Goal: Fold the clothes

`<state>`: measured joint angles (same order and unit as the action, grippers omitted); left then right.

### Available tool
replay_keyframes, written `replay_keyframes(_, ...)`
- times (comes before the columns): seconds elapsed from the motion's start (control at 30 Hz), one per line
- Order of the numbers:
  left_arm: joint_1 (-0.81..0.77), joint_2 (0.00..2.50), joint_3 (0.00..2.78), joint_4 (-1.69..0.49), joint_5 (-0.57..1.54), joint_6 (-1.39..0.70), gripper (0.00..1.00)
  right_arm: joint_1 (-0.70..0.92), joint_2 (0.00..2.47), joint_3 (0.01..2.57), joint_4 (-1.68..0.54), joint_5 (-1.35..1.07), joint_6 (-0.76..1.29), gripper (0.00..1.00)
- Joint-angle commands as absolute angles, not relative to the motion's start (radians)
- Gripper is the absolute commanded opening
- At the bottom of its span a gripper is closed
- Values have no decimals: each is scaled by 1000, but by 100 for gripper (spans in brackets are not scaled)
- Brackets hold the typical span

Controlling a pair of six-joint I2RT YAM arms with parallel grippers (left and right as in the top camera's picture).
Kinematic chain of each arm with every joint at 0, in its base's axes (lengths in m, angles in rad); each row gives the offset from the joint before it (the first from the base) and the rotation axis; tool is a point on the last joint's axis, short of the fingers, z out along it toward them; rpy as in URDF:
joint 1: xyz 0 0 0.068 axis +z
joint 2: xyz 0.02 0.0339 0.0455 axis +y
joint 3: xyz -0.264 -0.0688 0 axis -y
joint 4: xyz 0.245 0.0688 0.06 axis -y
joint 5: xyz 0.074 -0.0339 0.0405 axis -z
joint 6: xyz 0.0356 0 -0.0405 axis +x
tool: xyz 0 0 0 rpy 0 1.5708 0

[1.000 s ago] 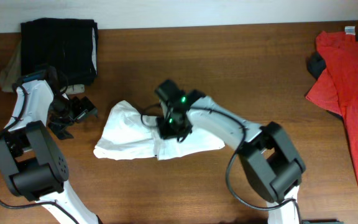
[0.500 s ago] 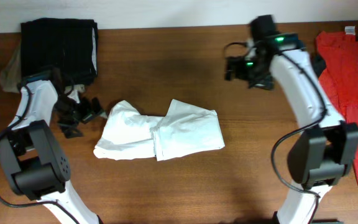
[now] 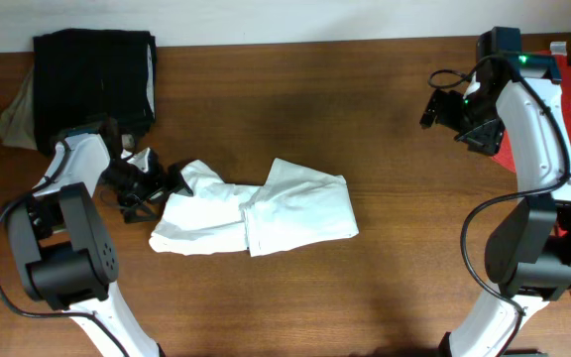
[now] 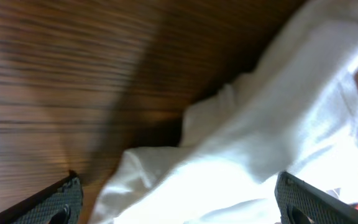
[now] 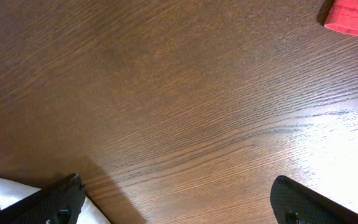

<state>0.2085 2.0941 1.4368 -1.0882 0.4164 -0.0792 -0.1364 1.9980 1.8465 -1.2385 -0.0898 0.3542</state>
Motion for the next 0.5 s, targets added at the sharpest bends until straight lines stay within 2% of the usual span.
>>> replay_keyframes(0.0,164,2206,1391,-1074,558,63,99,-139,1989,1851,-1242,-74,344,98)
replay_keyframes(0.17,81,2209,1390,-1074,565,65,89,-139,1989,1851,-1242,-73,344,99)
replay_keyframes(0.23,63,2209,1390,-1067,565,65,72,-139,1989,1851,-1242,-74,344,99)
replay_keyframes(0.27,57,2209,1390,-1062,564,65,59,-139,1989,1851,-1242,-74,344,99)
replay_keyframes(0.33,52,2209,1390,-1050,561,53,13,-139,1989,1851,-1242,-73,344,99)
replay_keyframes(0.37,52,2209,1390,-1048,560,49,1,-139,1989,1851,-1242,-74,344,99)
replay_keyframes(0.47,65,2209,1394,-1049,521,7,1,-139,1989,1851,-1242,-74,344,99)
